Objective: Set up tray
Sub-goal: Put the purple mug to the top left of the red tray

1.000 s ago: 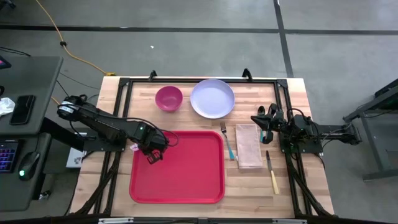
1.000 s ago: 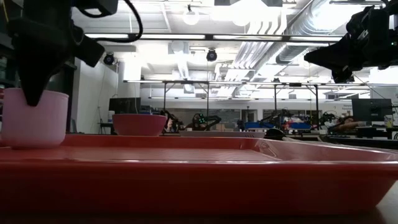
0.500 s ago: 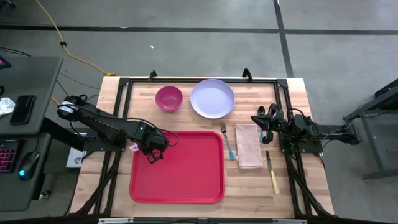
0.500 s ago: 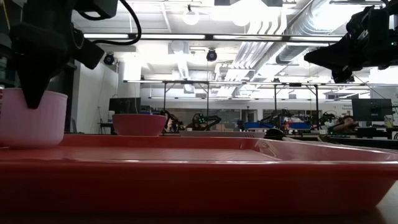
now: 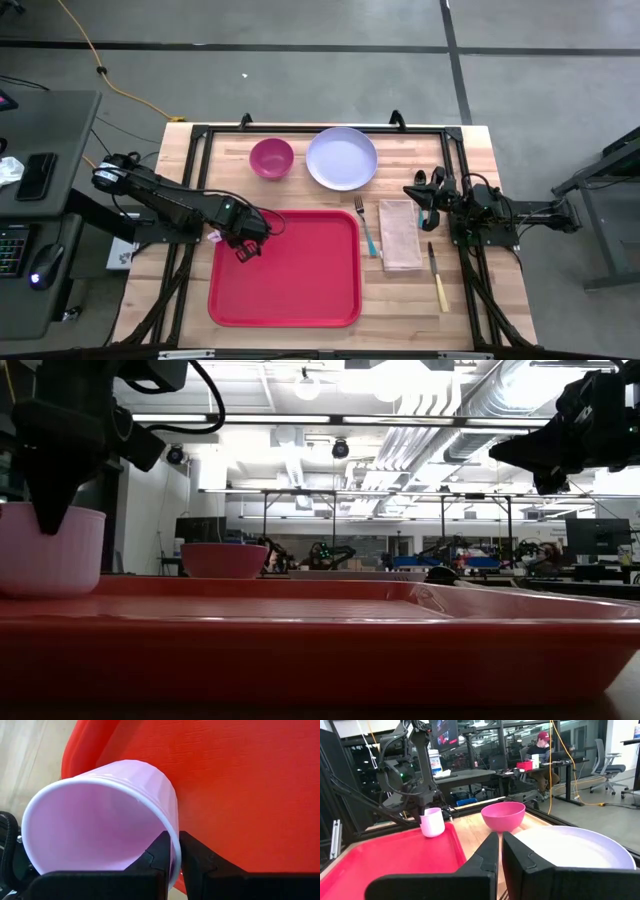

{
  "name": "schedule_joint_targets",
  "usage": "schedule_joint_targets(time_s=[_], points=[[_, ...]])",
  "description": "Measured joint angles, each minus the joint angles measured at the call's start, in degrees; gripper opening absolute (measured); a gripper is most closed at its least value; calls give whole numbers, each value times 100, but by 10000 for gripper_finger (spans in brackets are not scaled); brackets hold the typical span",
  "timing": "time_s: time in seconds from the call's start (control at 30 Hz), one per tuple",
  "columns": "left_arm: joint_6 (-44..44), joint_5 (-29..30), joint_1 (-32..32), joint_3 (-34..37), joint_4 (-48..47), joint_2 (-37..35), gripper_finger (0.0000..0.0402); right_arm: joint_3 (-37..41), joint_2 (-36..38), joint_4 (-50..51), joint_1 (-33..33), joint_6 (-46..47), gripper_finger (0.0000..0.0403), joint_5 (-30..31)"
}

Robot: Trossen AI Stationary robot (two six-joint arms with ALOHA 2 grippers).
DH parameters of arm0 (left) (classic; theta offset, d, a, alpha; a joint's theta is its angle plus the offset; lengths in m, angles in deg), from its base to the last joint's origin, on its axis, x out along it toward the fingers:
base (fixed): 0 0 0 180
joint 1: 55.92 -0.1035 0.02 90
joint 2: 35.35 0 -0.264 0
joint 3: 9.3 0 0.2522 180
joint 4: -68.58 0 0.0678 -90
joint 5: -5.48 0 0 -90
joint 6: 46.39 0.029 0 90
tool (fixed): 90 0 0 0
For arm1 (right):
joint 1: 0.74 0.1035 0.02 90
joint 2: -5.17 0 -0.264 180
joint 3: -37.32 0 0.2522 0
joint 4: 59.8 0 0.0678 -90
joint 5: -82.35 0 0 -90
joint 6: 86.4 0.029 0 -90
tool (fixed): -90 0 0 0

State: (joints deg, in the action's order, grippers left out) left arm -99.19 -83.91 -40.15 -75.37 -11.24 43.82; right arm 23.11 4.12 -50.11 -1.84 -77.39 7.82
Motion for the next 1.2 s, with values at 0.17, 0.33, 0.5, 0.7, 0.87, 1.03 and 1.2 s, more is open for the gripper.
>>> schedule_joint_targets(time_s=[0.17, 0.33, 0.5, 0.7, 0.87, 1.03, 1.2], points=[[-1, -2, 0, 0, 3, 0, 69, 0, -1, 0, 1, 0, 0, 0], [-32, -6, 0, 0, 17, -2, 69, 0, 0, 0, 1, -2, 0, 0], [-46, -4, 0, 0, 17, -2, 69, 0, -1, 0, 0, -2, 0, 2], [-46, -2, 0, 0, 17, -2, 69, -1, -1, 0, 2, -2, 0, 2], [-46, -2, 0, 0, 15, -2, 69, -1, -1, 0, 0, -2, 0, 2], [-46, -7, 0, -73, -39, -2, 69, 0, -1, 0, 2, -2, 0, 2], [-15, 10, 0, -253, -70, -4, 69, 0, -1, 0, 0, -2, 0, 2]])
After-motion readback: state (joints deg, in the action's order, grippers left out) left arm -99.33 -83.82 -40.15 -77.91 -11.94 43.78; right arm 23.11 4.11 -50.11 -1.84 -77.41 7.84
